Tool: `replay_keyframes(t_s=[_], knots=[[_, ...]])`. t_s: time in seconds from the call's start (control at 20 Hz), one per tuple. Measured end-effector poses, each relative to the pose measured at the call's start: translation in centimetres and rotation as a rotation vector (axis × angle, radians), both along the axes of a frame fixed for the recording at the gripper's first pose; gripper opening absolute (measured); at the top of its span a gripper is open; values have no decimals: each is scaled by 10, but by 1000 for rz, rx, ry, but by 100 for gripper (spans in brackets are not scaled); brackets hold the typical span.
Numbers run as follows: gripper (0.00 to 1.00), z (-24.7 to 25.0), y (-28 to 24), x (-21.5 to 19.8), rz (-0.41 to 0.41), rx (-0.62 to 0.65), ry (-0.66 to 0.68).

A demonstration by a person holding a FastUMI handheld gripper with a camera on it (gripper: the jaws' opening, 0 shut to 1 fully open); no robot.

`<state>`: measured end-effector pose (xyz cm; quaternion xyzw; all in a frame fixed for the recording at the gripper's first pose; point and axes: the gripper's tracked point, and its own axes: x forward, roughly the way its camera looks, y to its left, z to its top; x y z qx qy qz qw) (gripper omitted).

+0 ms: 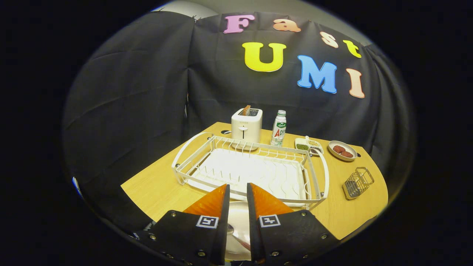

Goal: Take the plate from the dish rack, then take the spoon from the basket and place it into the plate.

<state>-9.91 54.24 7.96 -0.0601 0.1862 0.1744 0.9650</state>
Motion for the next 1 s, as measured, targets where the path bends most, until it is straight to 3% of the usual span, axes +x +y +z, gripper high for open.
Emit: replay_keyframes(t_s=[0.5, 1.0], knots=[[26, 22, -9, 17, -36, 9, -45], [26, 99, -42, 34, -112, 33, -201]])
